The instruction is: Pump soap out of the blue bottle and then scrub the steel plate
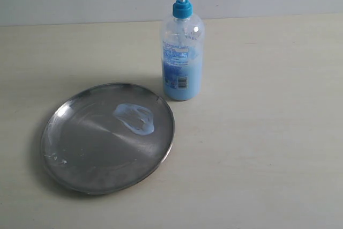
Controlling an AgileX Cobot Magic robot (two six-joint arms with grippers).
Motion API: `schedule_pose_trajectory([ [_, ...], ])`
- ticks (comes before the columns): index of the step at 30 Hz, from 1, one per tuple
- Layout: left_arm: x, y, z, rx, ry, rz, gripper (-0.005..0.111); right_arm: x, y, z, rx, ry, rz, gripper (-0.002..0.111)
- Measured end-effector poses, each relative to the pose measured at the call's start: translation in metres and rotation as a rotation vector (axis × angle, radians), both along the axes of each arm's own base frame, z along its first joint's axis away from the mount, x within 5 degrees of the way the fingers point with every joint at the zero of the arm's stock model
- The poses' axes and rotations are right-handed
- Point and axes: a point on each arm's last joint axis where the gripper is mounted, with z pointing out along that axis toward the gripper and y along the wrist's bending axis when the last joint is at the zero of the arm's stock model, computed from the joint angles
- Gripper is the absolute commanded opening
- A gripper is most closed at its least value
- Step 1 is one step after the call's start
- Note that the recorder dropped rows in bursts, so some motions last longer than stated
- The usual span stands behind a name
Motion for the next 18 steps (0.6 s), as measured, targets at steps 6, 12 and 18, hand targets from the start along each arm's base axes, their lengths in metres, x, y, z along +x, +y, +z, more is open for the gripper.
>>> schedule_pose_trajectory([
  [6,0.002,0.002,-0.006,-0.029,0.006,0.046,0.001,0.0,0.0,0.0,0.0,0.0,0.0,0.0],
  [12,0.002,0.006,-0.009,-0.003,0.031,0.102,0.001,0.0,0.0,0.0,0.0,0.0,0.0,0.0],
  [18,0.001,0.007,-0.017,0.031,0.117,0.125,0.001,0.0,0.0,0.0,0.0,0.0,0.0,0.0],
])
